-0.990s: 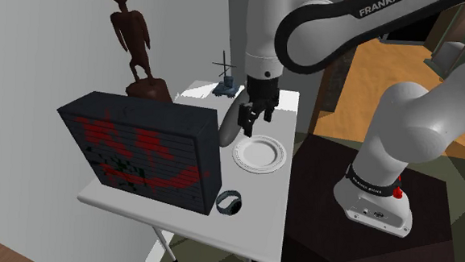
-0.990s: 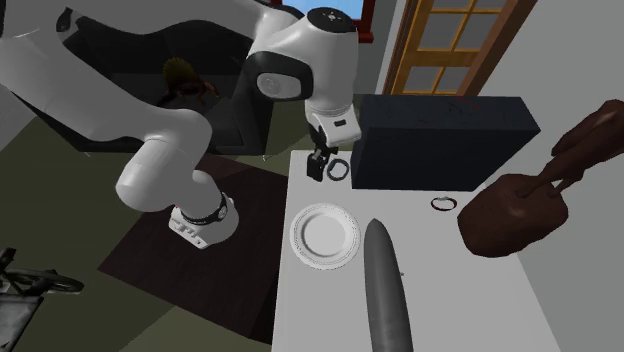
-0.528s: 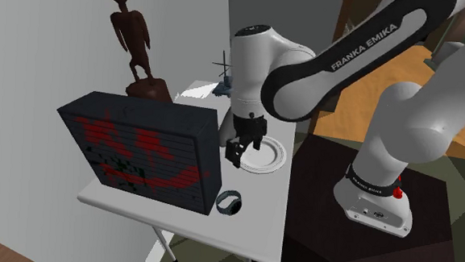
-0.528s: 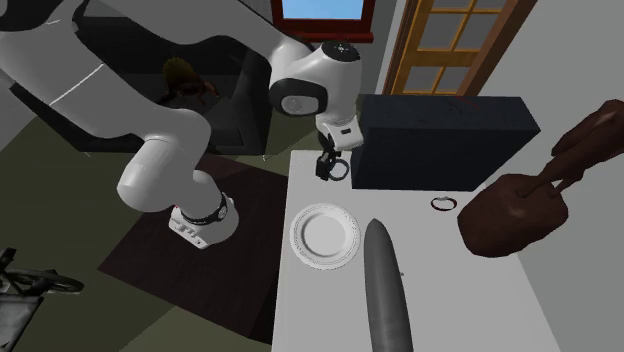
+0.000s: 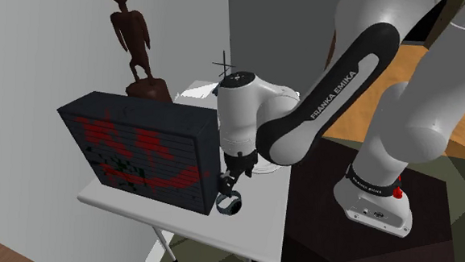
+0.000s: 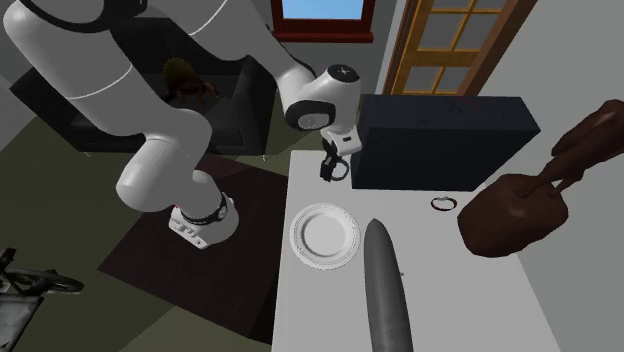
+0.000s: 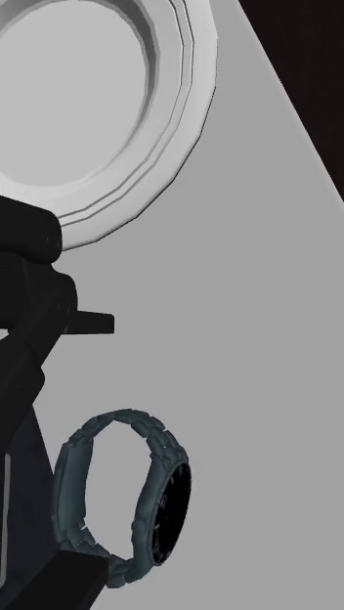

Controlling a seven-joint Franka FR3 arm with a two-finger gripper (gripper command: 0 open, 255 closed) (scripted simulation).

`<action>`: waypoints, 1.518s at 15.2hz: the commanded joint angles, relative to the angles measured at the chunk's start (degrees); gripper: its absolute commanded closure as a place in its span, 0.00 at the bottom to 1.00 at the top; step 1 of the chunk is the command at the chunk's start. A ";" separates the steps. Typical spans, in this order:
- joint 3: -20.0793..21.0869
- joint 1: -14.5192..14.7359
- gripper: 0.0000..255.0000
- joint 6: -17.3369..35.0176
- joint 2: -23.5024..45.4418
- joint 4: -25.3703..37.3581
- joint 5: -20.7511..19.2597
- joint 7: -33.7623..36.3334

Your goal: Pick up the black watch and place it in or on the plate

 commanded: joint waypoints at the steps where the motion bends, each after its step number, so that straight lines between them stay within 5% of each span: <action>1: 0.82 -0.87 0.00 2.61 3.15 0.36 -2.27 1.85; 6: 1.33 -2.40 0.00 8.23 9.17 -0.03 -8.64 6.42; 14: 1.24 -2.31 0.00 8.23 9.17 -0.03 -8.64 6.42; 15: 1.24 -2.32 1.00 8.23 9.17 -0.03 -8.64 6.42; 23: 1.23 -2.32 1.00 8.27 9.23 -0.01 -8.72 6.47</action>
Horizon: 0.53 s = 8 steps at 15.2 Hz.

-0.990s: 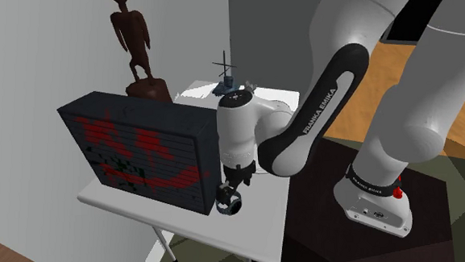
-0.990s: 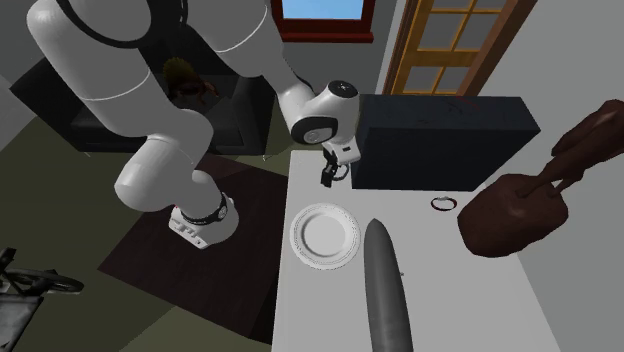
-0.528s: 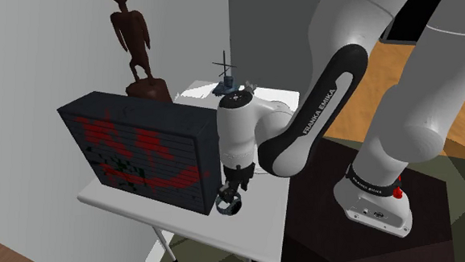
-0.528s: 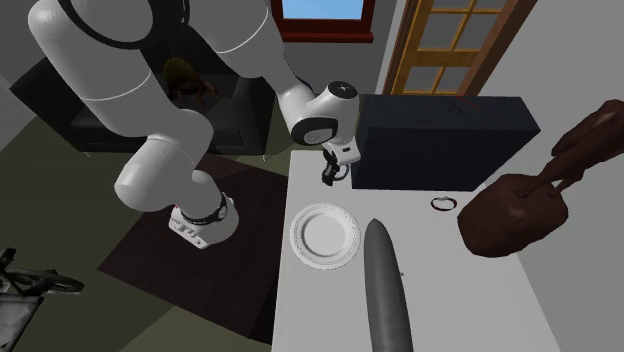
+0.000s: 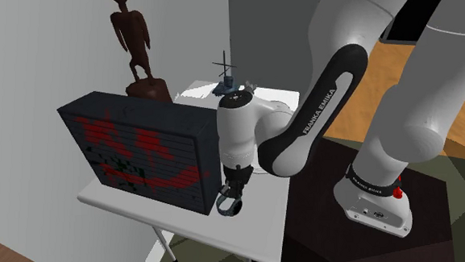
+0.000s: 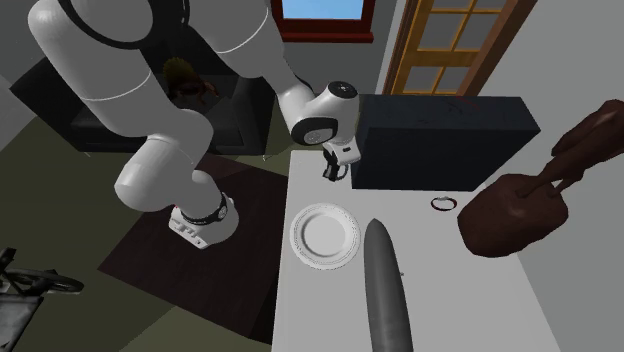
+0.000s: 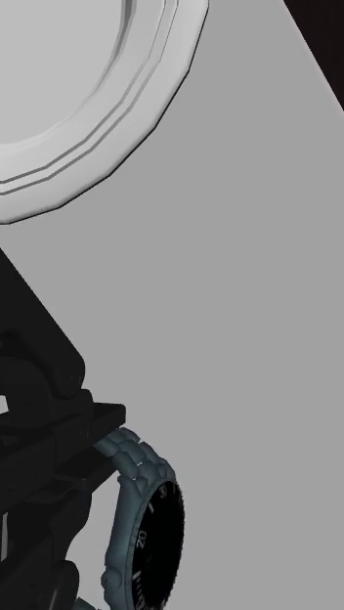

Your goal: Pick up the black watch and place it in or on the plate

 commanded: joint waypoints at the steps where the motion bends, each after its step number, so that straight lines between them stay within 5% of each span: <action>1: 0.02 0.02 1.00 -0.05 -0.01 -0.06 0.08 -0.06; 8: -0.43 1.64 1.00 -7.15 -7.46 0.54 7.61 -5.45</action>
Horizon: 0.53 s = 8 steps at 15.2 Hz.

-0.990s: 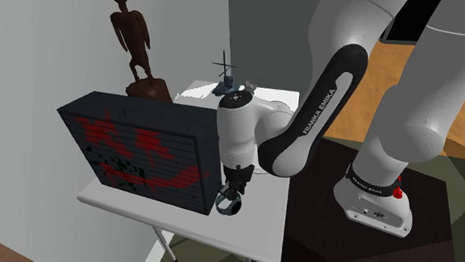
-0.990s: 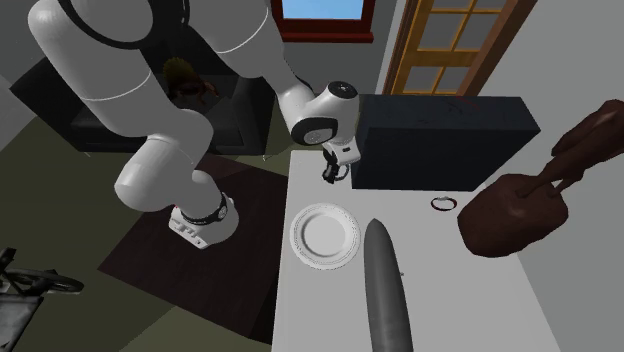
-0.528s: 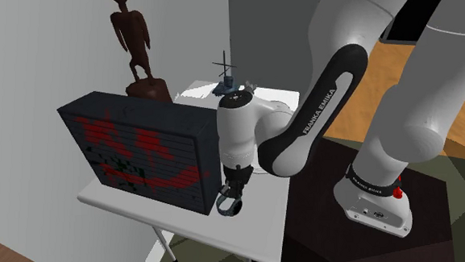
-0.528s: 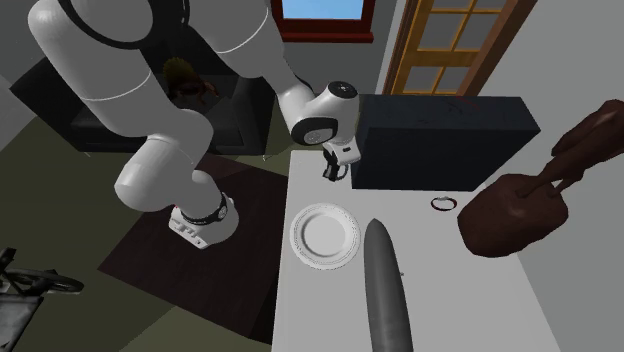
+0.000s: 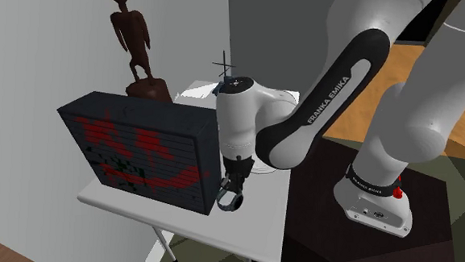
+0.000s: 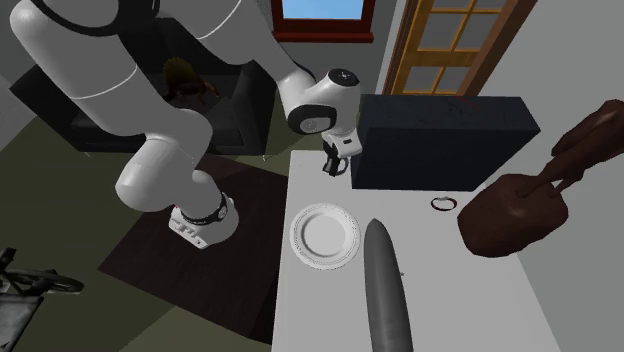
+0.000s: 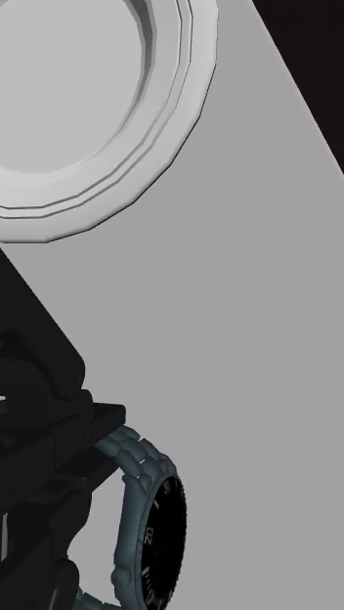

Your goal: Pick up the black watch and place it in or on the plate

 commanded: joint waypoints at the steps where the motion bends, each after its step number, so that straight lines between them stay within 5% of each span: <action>1: -0.29 0.47 1.00 -2.14 -1.76 0.52 1.33 -0.89; 8: -1.89 1.93 1.00 -9.35 -7.90 1.99 4.51 -3.34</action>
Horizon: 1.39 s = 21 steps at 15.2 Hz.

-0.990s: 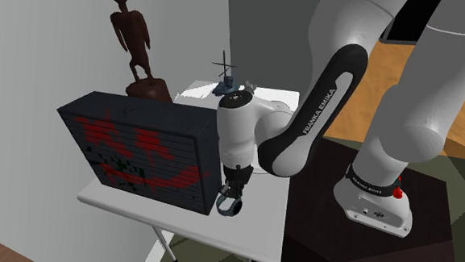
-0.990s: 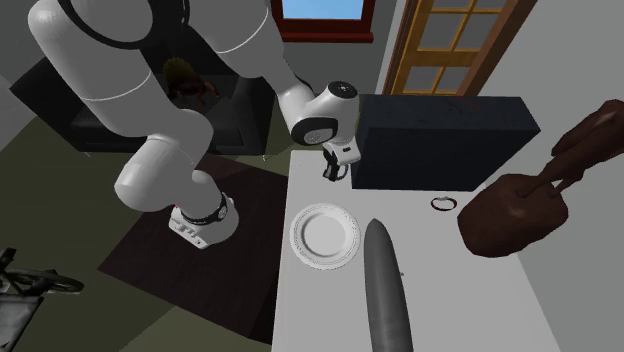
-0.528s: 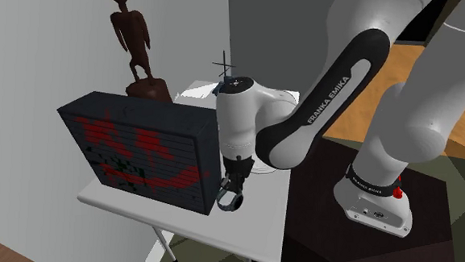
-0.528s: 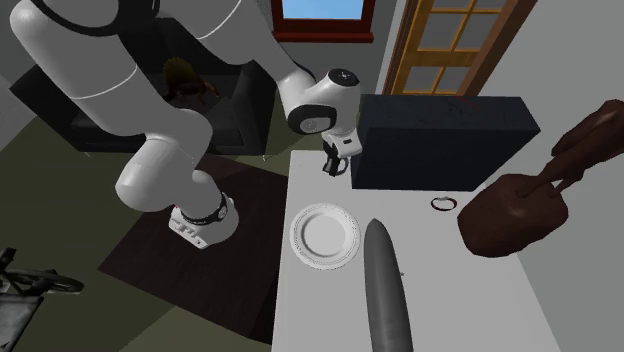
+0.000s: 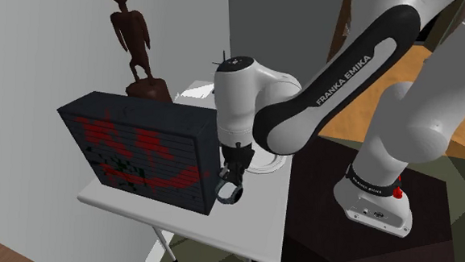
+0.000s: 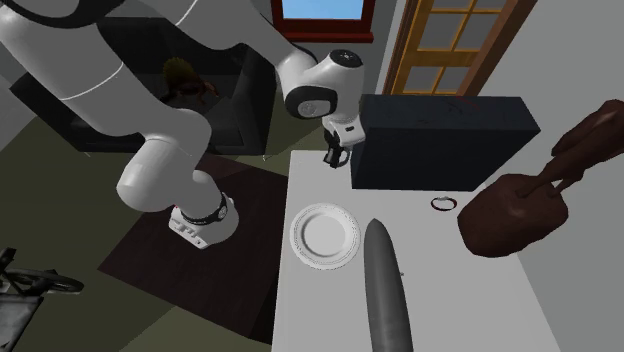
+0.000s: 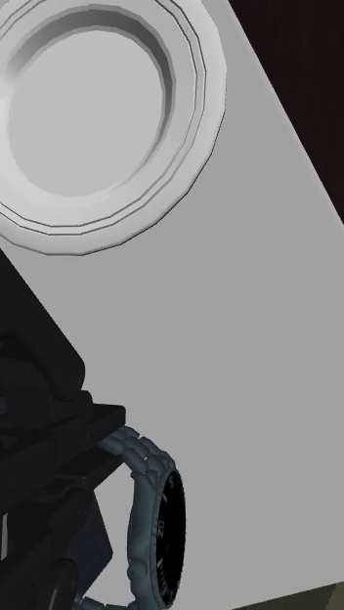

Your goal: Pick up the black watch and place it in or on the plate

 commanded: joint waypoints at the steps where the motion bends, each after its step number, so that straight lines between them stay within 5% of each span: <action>1: -0.48 0.31 1.00 -2.08 -1.55 0.56 0.57 -0.51; 9: -9.51 -2.64 1.00 -3.44 -8.62 -5.91 0.88 -13.18; 21: -23.44 -13.17 1.00 -3.37 -10.84 -9.09 -6.39 -31.43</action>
